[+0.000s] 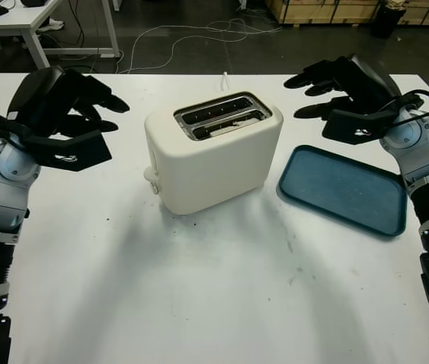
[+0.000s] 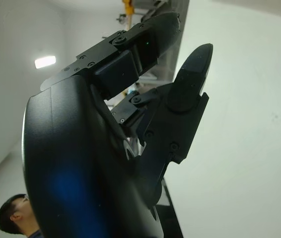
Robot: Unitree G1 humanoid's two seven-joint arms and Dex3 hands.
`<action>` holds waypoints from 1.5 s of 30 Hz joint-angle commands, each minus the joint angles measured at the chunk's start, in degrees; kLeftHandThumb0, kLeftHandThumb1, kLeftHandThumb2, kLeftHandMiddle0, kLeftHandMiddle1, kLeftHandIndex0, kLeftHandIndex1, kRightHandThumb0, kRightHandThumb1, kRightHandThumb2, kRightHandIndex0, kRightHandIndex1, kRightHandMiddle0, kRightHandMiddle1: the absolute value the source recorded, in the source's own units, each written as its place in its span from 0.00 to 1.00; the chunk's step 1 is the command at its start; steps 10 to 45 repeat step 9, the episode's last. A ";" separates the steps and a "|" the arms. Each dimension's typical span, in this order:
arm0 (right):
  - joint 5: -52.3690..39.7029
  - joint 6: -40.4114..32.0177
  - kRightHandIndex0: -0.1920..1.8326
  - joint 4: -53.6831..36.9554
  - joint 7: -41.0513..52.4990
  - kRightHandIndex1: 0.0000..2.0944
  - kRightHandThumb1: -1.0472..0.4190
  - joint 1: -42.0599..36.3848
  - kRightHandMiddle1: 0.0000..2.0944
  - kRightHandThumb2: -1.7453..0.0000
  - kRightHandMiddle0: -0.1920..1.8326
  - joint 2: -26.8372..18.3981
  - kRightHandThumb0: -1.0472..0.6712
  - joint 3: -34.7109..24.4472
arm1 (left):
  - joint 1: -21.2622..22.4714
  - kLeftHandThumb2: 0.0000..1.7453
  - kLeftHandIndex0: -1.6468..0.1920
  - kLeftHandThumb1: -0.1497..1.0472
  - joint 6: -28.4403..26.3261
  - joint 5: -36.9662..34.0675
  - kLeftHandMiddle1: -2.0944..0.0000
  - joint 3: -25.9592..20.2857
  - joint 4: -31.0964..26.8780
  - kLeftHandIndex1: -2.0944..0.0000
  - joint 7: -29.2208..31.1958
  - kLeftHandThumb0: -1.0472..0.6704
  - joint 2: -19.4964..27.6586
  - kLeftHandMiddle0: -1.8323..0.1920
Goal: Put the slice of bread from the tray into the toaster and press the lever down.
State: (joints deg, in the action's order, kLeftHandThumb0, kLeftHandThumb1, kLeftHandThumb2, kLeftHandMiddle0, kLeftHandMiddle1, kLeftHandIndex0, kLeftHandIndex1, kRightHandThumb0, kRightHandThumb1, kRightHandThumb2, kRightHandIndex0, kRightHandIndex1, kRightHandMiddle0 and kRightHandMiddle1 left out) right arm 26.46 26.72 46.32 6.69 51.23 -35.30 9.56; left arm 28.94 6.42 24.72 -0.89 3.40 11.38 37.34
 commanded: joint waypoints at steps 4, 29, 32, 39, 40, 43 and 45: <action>-0.23 0.82 0.61 0.55 -0.72 0.02 0.19 0.63 0.00 1.00 0.56 -0.52 0.28 -0.07 | -1.62 0.00 0.24 0.75 0.02 0.42 0.66 0.07 -0.80 1.00 -1.03 0.48 -0.57 0.40; -2.20 1.05 0.61 0.39 0.28 0.02 0.21 0.00 0.01 1.00 0.56 -0.10 0.30 -0.95 | -1.78 0.00 0.24 0.75 -0.61 0.27 0.65 0.01 -1.26 1.00 -0.81 0.49 -0.78 0.41; -2.20 1.05 0.61 0.39 0.28 0.02 0.21 0.00 0.01 1.00 0.56 -0.10 0.30 -0.95 | -1.78 0.00 0.24 0.75 -0.61 0.27 0.65 0.01 -1.26 1.00 -0.81 0.49 -0.78 0.41; -2.20 1.05 0.61 0.39 0.28 0.02 0.21 0.00 0.01 1.00 0.56 -0.10 0.30 -0.95 | -1.78 0.00 0.24 0.75 -0.61 0.27 0.65 0.01 -1.26 1.00 -0.81 0.49 -0.78 0.41; -2.20 1.05 0.61 0.39 0.28 0.02 0.21 0.00 0.01 1.00 0.56 -0.10 0.30 -0.95 | -1.78 0.00 0.24 0.75 -0.61 0.27 0.65 0.01 -1.26 1.00 -0.81 0.49 -0.78 0.41; -2.20 1.05 0.61 0.39 0.28 0.02 0.21 0.00 0.01 1.00 0.56 -0.10 0.30 -0.95 | -1.78 0.00 0.24 0.75 -0.61 0.27 0.65 0.01 -1.26 1.00 -0.81 0.49 -0.78 0.41; -2.20 1.05 0.61 0.39 0.28 0.02 0.21 0.00 0.01 1.00 0.56 -0.10 0.30 -0.95 | -1.78 0.00 0.24 0.75 -0.61 0.27 0.65 0.01 -1.26 1.00 -0.81 0.49 -0.78 0.41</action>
